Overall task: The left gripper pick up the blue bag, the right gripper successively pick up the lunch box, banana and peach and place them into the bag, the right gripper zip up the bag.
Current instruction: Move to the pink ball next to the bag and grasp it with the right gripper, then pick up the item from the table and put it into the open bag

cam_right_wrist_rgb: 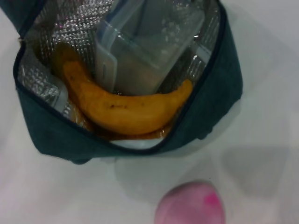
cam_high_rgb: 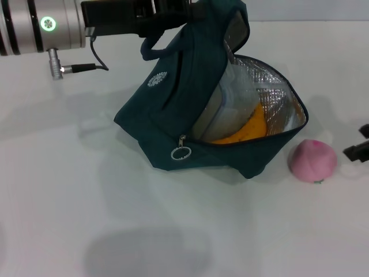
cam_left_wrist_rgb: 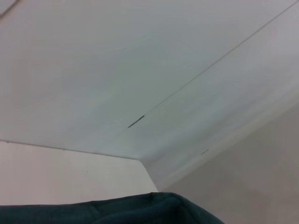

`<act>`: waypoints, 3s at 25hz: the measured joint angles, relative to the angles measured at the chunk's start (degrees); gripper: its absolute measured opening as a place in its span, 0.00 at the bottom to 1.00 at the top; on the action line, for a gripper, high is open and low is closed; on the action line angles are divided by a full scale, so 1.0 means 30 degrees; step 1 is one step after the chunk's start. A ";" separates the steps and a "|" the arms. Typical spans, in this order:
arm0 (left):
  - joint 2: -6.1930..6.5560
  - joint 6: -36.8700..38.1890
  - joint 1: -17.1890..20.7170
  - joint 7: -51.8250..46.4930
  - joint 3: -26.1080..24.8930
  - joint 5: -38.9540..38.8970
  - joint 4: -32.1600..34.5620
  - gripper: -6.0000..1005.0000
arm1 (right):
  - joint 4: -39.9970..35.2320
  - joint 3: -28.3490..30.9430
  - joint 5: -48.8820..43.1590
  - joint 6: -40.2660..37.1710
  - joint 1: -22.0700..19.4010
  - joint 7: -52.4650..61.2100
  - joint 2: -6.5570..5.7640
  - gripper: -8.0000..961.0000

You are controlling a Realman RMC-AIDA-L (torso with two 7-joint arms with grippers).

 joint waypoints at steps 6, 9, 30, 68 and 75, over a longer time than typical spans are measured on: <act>-0.0001 -0.0001 -0.0036 0.0220 -0.0008 0.0009 -0.0039 0.07 | 0.2207 -0.2057 -0.0044 0.2520 0.0614 -0.0237 0.0022 0.56; -0.0001 0.0000 -0.0098 0.0266 0.0015 0.0014 -0.0047 0.07 | 0.3238 -0.2696 0.0031 0.3510 0.1034 -0.0304 0.0052 0.55; 0.0171 0.0029 -0.0158 0.0488 0.0046 -0.0110 0.0017 0.07 | 0.7986 -0.3097 0.0736 0.5169 0.2936 -0.1441 0.0045 0.47; 0.0000 0.0408 -0.0075 0.0386 0.0082 -0.0179 -0.0054 0.07 | 1.4879 0.4752 1.2282 0.2411 0.3515 -1.2011 -0.0461 0.07; -0.0001 0.0413 0.0000 0.0375 -0.0007 -0.0189 -0.0051 0.07 | 1.5036 0.2941 1.1814 0.4220 0.3523 -1.1910 -0.0426 0.04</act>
